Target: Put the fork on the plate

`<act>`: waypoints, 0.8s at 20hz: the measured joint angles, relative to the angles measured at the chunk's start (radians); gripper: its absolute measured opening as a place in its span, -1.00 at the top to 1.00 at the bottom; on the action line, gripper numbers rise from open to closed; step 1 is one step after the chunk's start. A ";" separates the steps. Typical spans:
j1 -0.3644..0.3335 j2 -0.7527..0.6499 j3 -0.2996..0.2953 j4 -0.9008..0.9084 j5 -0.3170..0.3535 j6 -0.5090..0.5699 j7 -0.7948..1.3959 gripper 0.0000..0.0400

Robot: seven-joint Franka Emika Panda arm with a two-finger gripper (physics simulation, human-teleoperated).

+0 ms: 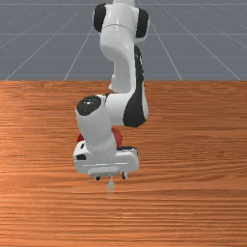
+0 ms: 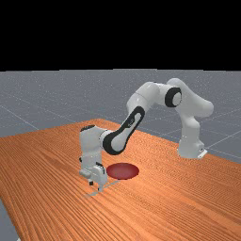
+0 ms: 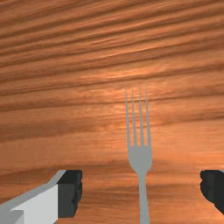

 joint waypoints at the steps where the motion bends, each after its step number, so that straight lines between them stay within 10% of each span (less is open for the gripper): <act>1: -0.007 0.044 -0.004 0.058 -0.005 -0.023 0.013 -1.00; 7: 0.013 0.149 -0.066 0.206 -0.077 -0.092 0.093 -0.46; 11: 0.044 0.168 -0.093 0.231 -0.116 -0.092 0.117 -0.59; 16: 0.058 0.170 -0.091 0.235 -0.122 -0.092 0.112 0.04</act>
